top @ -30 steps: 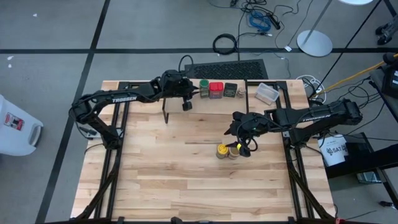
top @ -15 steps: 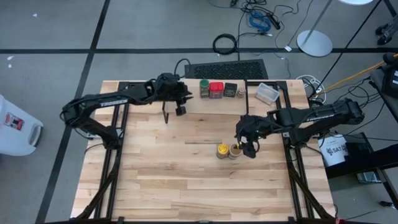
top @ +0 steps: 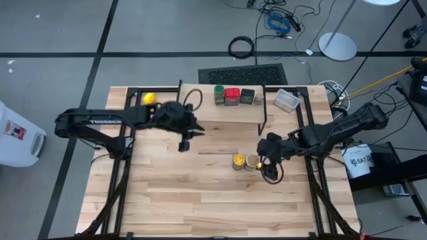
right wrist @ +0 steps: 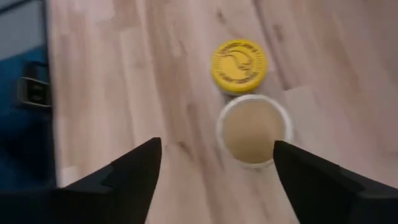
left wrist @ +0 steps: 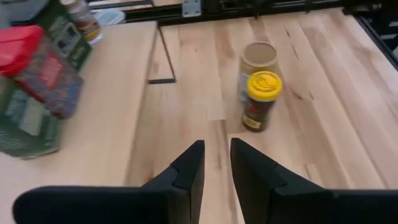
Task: Shelf spices
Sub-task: Put the brown seasoning bottle on the shelf
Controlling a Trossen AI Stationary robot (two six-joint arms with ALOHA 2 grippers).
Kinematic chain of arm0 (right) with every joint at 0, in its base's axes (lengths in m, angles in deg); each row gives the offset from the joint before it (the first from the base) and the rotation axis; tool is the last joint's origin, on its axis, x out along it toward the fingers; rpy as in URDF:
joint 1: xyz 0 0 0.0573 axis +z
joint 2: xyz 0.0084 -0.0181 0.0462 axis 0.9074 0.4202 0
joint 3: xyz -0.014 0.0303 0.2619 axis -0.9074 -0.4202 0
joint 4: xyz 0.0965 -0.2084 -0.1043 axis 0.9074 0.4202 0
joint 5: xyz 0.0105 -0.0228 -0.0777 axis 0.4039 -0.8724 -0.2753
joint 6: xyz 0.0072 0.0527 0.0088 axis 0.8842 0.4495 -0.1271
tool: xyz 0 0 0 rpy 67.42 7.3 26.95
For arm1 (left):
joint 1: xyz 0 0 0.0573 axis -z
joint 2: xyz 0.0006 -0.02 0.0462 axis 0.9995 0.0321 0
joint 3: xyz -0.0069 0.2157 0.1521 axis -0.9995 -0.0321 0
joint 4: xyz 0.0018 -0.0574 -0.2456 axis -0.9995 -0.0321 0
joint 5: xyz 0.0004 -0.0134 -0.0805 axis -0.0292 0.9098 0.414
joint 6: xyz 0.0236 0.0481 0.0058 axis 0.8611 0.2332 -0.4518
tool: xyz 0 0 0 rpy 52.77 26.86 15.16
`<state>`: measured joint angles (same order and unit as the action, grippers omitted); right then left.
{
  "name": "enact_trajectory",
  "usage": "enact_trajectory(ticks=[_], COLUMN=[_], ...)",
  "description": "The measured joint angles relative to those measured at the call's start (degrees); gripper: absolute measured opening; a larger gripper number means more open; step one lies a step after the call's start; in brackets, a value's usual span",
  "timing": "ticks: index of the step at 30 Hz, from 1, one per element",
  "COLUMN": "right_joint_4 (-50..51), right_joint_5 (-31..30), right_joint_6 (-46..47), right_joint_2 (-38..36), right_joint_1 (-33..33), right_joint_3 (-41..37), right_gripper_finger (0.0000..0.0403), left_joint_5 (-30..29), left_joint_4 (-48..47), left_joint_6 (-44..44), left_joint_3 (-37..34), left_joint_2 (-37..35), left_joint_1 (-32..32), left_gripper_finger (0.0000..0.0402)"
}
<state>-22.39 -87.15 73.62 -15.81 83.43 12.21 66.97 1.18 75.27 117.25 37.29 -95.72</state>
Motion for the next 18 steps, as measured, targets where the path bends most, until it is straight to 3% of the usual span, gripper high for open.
enact_trajectory(ticks=[9,18], right_joint_4=[-0.43,-2.06], right_joint_5=[-5.81,-5.39], right_joint_6=[-1.73,-1.14], right_joint_2=[6.63,14.33], right_joint_1=[0.83,-0.97], right_joint_3=[0.00,0.00], right_gripper_finger=[0.0370,0.0382], left_joint_5=[-8.15,-13.36], left_joint_4=[-0.87,-0.88], left_joint_6=[-3.45,-4.09], left_joint_3=[0.00,-0.02], left_joint_2=[3.29,4.02], left_joint_1=[9.06,13.82], left_gripper_finger=[0.0086,0.0086])
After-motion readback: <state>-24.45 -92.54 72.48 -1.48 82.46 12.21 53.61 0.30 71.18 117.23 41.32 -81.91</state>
